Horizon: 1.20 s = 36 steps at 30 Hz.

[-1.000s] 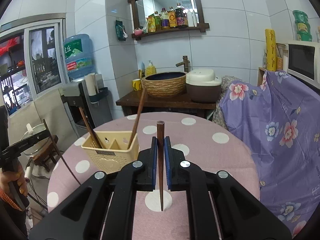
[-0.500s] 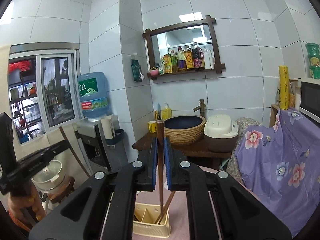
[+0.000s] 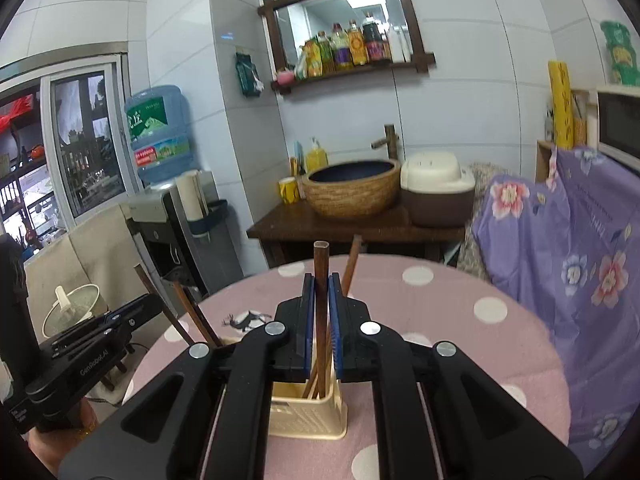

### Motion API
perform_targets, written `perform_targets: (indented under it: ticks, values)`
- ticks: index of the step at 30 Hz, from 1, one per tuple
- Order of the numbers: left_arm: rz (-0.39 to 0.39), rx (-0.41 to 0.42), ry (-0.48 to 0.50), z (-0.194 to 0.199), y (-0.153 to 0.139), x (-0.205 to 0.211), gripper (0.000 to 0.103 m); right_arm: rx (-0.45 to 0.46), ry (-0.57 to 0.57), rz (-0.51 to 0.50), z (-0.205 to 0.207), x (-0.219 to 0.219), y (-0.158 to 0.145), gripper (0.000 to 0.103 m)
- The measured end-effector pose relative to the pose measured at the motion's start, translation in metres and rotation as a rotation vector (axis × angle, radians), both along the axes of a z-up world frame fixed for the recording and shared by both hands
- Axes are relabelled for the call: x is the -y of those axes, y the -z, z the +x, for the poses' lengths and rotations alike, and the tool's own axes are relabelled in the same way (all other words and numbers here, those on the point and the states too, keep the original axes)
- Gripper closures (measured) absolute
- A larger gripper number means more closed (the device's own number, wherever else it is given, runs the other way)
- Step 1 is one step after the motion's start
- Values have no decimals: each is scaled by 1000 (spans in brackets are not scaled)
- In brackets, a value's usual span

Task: Organize utensils
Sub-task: 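Lower both chopsticks into the holder and open both tools, then withdraw both open tools toward the spoons on the table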

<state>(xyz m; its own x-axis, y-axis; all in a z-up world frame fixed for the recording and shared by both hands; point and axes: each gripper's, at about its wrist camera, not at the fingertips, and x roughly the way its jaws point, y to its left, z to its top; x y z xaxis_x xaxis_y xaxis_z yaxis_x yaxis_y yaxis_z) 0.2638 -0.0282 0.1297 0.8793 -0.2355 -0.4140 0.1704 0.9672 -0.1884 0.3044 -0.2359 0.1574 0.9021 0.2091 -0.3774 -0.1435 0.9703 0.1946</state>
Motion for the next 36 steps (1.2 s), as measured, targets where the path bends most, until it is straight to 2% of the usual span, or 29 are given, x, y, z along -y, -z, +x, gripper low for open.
perform_targets:
  ticks: [4,5,10,12,13,14,16,17,18,22,23,26,30,36]
  values:
    - [2,-51,-5,5,20,1,96,-42,0,7,6,1,21,95]
    - [0,-60,-6,7,24,0,101,-48,-1,8,7,1,25,95]
    - [-10,-71,19,7,27,2,101,-40,0,5,4,2,31,94]
    - [10,-51,21,0,26,4,101,-37,-1,1,-2,2,33,82]
    - [20,-48,24,-2,27,5,100,-33,3,-2,-6,3,34,61]
    - [28,-46,32,-7,28,6,98,-27,9,-7,-10,3,35,37]
    - [36,-45,42,-15,33,6,82,-8,25,-32,-20,3,39,32]
    - [41,-44,42,-22,36,6,63,-6,29,-59,-26,2,43,31]
    - [47,-45,38,-27,41,5,48,-11,28,-86,-30,0,47,30]
    - [85,-100,33,-47,68,-1,38,-71,5,-156,-46,-3,77,25]
    - [90,-128,38,-52,79,-2,34,-85,4,-173,-51,-3,87,20]
    - [101,-190,57,-64,106,-5,32,-107,41,-196,-64,3,114,6]
    - [161,-242,129,-85,138,4,32,-158,79,-169,-76,17,147,6]
    - [248,-269,302,-101,160,29,32,-232,56,-97,-94,28,174,6]
